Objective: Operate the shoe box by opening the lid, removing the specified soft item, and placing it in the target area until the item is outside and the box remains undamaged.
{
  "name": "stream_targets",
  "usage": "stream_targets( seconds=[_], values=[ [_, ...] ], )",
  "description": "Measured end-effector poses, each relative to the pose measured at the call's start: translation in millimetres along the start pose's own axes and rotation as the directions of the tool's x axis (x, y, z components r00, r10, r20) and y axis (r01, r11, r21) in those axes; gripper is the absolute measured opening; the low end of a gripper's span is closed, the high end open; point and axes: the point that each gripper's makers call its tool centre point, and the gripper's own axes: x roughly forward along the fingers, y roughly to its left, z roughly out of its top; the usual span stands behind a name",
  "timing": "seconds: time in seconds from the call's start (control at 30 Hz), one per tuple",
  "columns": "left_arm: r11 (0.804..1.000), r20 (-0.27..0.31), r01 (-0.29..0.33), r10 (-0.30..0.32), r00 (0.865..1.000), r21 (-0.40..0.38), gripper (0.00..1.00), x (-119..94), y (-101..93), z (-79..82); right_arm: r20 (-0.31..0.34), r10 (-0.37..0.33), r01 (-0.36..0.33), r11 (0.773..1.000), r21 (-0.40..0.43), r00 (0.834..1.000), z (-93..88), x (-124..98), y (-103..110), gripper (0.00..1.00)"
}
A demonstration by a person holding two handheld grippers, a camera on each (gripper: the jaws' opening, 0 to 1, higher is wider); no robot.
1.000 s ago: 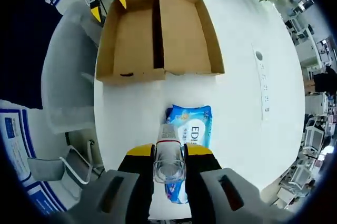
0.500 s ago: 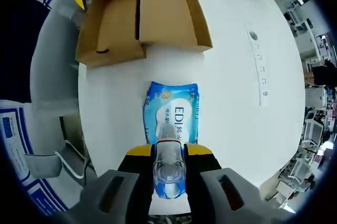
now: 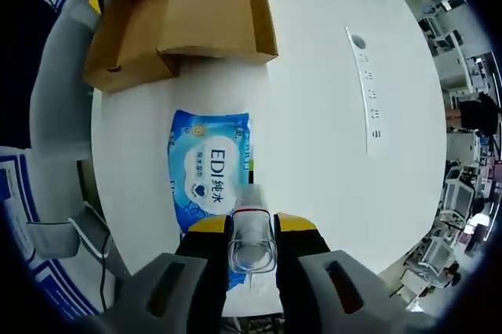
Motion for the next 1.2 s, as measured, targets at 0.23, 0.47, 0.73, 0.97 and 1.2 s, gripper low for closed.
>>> stream_targets(
  seconds=[0.23,0.47,0.73,0.97,1.2],
  values=[
    [1.0,-0.008,-0.006,0.006,1.0,-0.006,0.36,3,2.0,0.8,-0.003,0.011,-0.011,1.0,-0.007,1.0,2.0,14,-6,0.18],
    [1.0,-0.015,-0.013,0.013,1.0,-0.008,0.33,6,3.5,0.7,0.004,0.03,-0.03,0.999,-0.02,1.0,8.3,28,-6,0.18],
    [1.0,-0.022,-0.008,0.008,1.0,-0.017,0.33,8,2.6,-1.0,0.009,0.052,-0.051,0.998,-0.039,0.999,13.6,44,-4,0.18],
    [1.0,-0.024,-0.011,0.01,1.0,-0.025,0.33,8,5.5,-2.3,0.02,0.062,-0.061,0.997,-0.053,0.998,18.9,51,-5,0.19],
    [0.999,-0.03,-0.009,0.008,1.0,-0.03,0.32,11,2.8,-5.6,0.03,0.053,-0.051,0.996,-0.07,0.998,25.0,52,-11,0.19]
  ],
)
